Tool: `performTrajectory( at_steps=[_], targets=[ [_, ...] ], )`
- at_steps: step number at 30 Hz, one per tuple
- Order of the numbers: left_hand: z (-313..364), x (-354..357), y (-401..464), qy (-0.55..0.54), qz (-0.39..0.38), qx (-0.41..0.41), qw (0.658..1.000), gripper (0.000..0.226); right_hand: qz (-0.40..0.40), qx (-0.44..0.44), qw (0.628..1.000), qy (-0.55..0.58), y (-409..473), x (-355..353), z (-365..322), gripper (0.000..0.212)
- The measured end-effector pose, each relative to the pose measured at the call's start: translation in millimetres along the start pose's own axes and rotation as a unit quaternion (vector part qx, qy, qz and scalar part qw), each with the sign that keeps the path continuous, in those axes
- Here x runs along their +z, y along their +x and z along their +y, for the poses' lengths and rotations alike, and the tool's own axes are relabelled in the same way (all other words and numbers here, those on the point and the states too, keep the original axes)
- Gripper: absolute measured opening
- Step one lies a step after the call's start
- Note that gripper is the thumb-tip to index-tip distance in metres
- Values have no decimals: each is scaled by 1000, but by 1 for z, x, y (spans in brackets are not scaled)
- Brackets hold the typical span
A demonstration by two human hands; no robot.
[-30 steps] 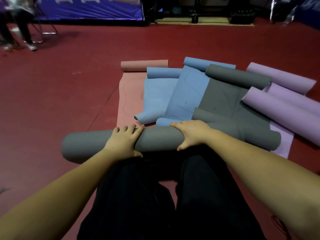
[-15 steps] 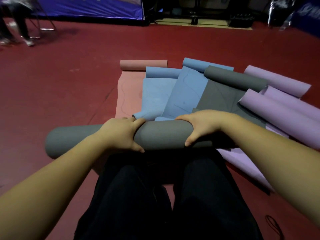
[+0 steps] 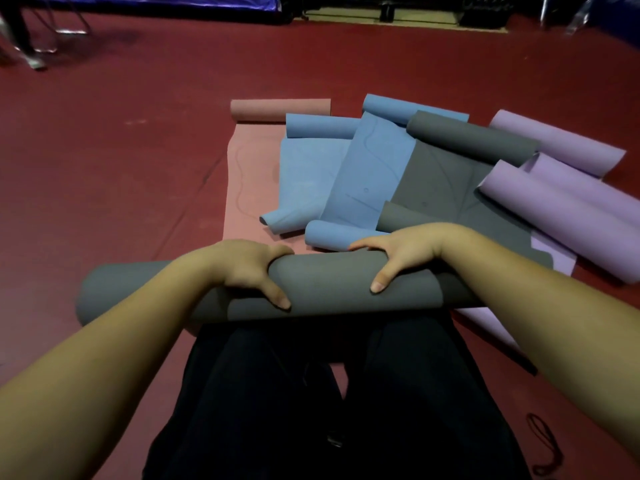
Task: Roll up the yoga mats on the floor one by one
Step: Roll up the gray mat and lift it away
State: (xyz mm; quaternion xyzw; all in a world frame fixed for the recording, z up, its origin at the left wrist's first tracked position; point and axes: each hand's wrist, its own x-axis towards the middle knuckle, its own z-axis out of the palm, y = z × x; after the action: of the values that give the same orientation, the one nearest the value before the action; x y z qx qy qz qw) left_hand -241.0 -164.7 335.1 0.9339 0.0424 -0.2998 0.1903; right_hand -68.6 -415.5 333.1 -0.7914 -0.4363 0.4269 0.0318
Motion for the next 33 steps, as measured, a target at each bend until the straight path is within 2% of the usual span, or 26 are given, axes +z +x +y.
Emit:
performTrajectory(
  at_steps=[2, 7, 10, 14, 16, 19, 22, 25, 27, 30, 33],
  targets=[
    [-5, -4, 7, -60, -27, -7, 998, 81, 35, -10, 999, 1, 1, 1, 0, 97],
    [-16, -12, 23, -206, -84, -24, 975, 77, 187, -44, 978, -81, -10, 27, -14, 70],
    [-17, -17, 33, -280, -145, -38, 948, 94, 244, -28, 952, -180, -9, 51, -22, 86],
    [-20, -22, 44, -317, -187, -47, 929, 95, 263, 36, 924, -275, 0, 73, -34, 117],
    [-20, -23, 46, -322, -190, -45, 926, 90, 279, 51, 917, -280, 5, 74, -36, 121],
    [-21, -20, 42, -346, -170, -45, 922, 78, 291, 39, 915, -276, 13, 69, -32, 115],
    [-26, -15, 38, -307, -64, -22, 949, 92, 288, 22, 922, -259, 18, 63, -29, 109],
    [-29, -8, 28, -190, 75, 1, 979, 78, 278, 16, 929, -244, 21, 56, -26, 106],
    [-30, 4, 22, -97, 147, 6, 984, 71, 270, 12, 933, -236, 23, 52, -24, 105],
    [-24, 36, 15, 47, 281, -23, 958, 69, 255, 9, 940, -226, 26, 46, -23, 104],
    [-24, 68, 10, 171, 371, -3, 913, 94, 242, 8, 945, -221, 28, 42, -23, 103]
  ],
)
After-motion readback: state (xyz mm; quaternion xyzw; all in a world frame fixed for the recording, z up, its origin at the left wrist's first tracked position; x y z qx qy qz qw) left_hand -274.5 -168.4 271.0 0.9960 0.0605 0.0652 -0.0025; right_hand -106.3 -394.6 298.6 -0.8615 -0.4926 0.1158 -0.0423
